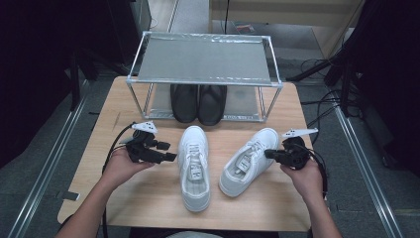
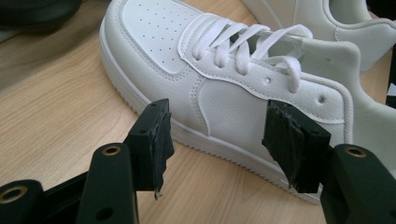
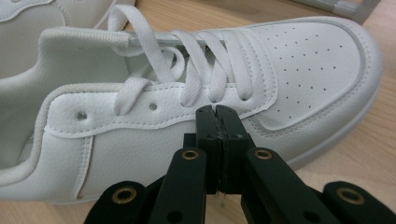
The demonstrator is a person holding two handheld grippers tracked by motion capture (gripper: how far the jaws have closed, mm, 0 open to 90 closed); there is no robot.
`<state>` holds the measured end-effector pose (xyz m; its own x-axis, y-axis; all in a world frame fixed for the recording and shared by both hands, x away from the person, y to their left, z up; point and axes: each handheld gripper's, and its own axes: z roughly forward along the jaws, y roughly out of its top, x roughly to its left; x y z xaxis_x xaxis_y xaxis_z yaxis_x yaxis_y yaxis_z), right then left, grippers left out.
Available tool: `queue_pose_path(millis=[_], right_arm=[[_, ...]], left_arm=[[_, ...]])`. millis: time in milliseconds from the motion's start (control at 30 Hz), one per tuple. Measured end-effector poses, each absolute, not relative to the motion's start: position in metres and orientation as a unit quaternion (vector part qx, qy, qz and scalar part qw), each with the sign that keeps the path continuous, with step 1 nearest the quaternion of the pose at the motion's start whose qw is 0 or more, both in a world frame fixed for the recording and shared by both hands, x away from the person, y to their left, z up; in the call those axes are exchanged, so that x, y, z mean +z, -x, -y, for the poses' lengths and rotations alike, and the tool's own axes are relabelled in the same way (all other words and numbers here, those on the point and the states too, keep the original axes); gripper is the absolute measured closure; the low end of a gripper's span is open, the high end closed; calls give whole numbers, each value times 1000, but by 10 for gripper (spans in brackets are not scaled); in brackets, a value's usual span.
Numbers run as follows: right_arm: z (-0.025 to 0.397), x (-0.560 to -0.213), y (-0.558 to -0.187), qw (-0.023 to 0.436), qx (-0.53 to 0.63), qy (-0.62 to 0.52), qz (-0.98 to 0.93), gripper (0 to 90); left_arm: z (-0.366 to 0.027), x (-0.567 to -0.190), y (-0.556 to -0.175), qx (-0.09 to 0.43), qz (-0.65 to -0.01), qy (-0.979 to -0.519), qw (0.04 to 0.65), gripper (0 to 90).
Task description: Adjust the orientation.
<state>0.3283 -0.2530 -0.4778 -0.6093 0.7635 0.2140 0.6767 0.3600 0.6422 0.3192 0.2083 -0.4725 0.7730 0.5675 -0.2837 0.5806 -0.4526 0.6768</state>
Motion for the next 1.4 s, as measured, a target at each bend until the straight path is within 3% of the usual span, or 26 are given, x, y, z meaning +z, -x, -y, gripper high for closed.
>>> queue_pose_path(millis=[733,1400], right_arm=[[220,-484,-357,36,389,-411,-824,900],[190,-485,-352,28,392,-380,-837,900]], left_arm=[[-213,-476,-312,-1,-344,-853,392,410],[-210,-476,-314,-4,-337,-856,393,410]])
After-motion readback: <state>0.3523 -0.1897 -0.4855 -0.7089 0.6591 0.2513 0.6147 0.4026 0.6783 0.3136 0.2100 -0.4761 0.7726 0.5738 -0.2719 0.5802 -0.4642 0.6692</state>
